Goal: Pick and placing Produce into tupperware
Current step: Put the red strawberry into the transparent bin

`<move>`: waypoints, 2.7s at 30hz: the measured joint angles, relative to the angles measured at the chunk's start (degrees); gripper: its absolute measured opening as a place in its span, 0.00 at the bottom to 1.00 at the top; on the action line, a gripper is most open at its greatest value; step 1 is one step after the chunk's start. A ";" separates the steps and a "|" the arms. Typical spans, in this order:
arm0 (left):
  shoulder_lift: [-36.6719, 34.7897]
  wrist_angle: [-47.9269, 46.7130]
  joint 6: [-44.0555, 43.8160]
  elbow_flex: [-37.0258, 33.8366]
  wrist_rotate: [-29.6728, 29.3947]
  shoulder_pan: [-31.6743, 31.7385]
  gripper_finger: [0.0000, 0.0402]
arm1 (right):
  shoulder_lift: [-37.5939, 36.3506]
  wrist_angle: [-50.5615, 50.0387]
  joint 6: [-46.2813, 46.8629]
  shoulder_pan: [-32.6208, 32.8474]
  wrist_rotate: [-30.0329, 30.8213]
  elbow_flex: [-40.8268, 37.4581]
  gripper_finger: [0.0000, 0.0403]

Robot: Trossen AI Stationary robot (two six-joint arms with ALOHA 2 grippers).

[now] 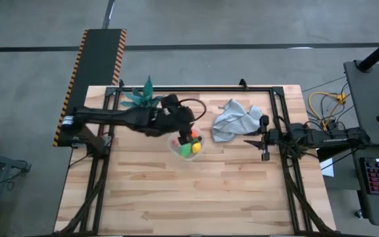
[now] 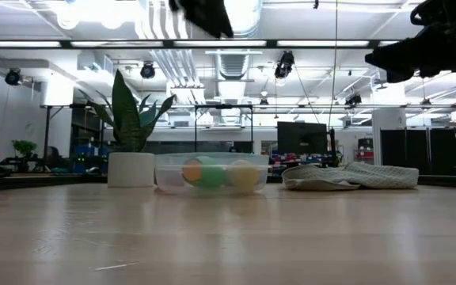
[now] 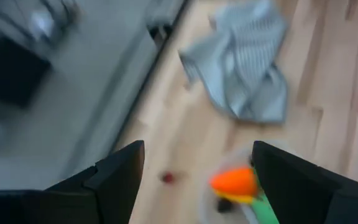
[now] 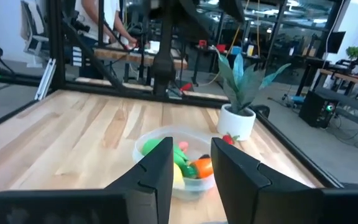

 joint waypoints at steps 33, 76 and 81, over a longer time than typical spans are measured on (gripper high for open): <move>1.78 -3.17 38.31 -8.37 -24.80 0.13 0.70 | 0.67 5.70 -4.09 -0.02 0.11 4.92 0.22; 21.38 -19.03 53.89 -8.96 1.48 15.83 0.70 | 8.31 7.12 -4.07 -0.02 3.08 4.85 0.22; 21.69 -16.41 57.33 -10.04 1.43 16.68 0.70 | 8.31 7.12 -4.07 -0.02 3.06 4.85 0.23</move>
